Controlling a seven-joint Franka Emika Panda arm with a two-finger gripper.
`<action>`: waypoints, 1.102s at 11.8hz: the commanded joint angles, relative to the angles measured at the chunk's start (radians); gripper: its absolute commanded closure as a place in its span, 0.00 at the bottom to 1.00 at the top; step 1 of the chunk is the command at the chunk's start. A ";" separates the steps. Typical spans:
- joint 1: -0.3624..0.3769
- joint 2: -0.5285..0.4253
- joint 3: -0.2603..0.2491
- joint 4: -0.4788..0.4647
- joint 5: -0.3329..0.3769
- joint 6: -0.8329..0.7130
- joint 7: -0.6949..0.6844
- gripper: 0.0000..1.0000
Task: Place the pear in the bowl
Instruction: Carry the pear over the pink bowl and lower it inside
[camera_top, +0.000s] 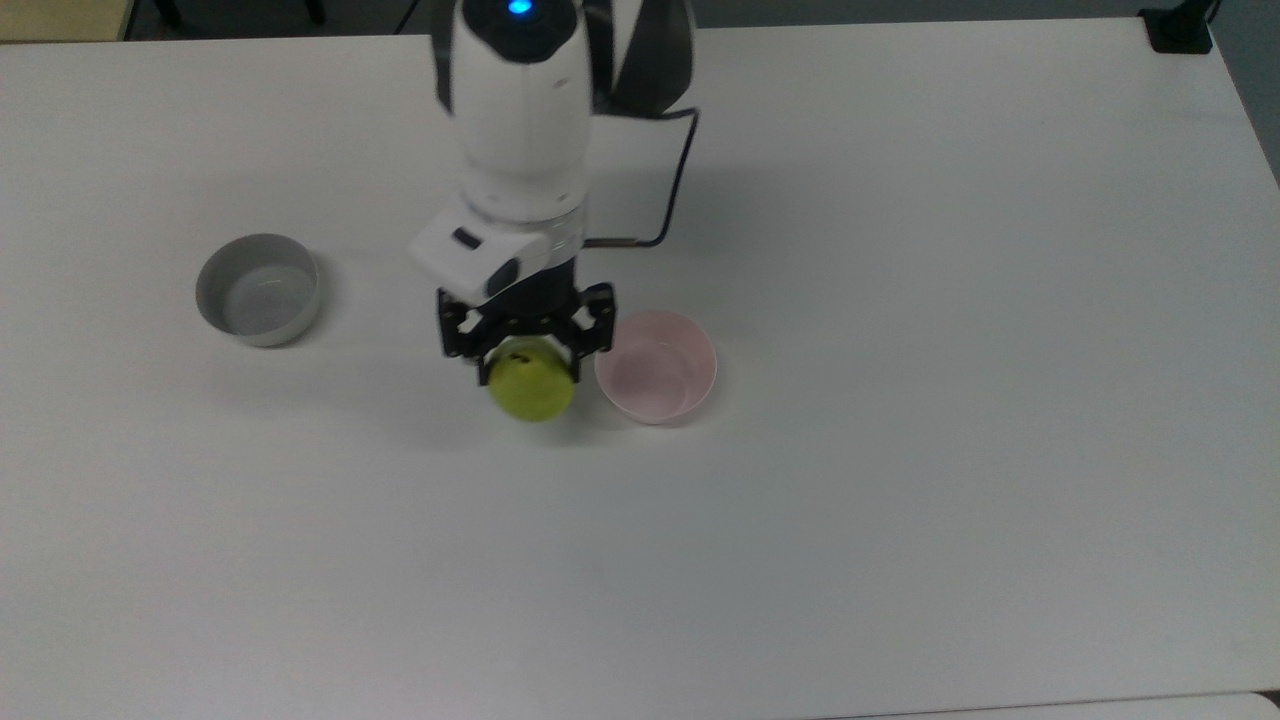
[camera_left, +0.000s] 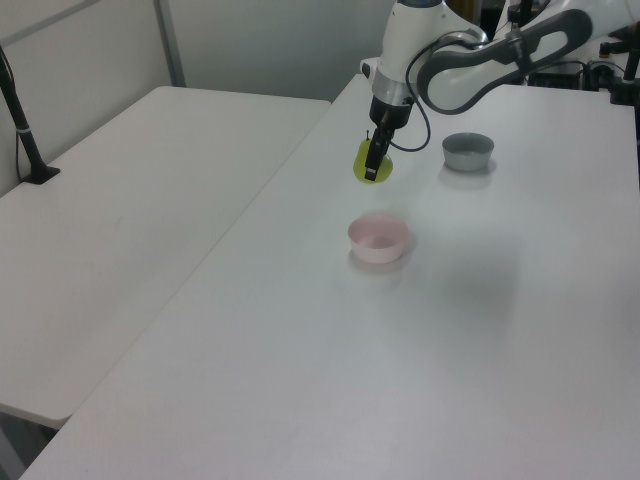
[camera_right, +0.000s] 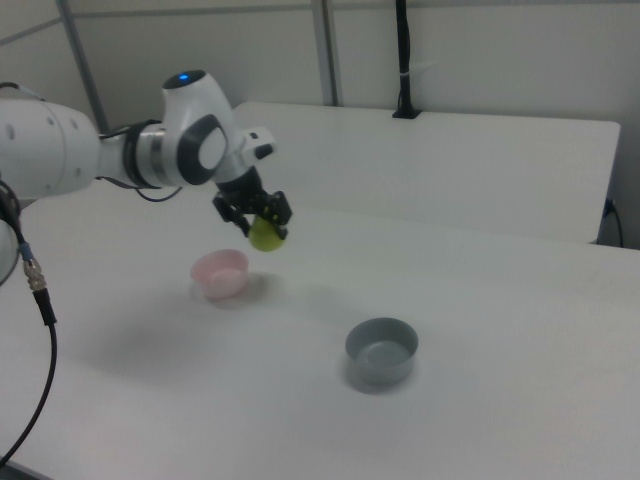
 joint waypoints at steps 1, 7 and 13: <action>0.098 -0.108 -0.005 -0.108 -0.008 -0.096 0.050 0.45; 0.141 -0.087 0.003 -0.131 -0.019 -0.044 0.121 0.45; 0.144 -0.044 0.003 -0.126 -0.019 0.019 0.130 0.42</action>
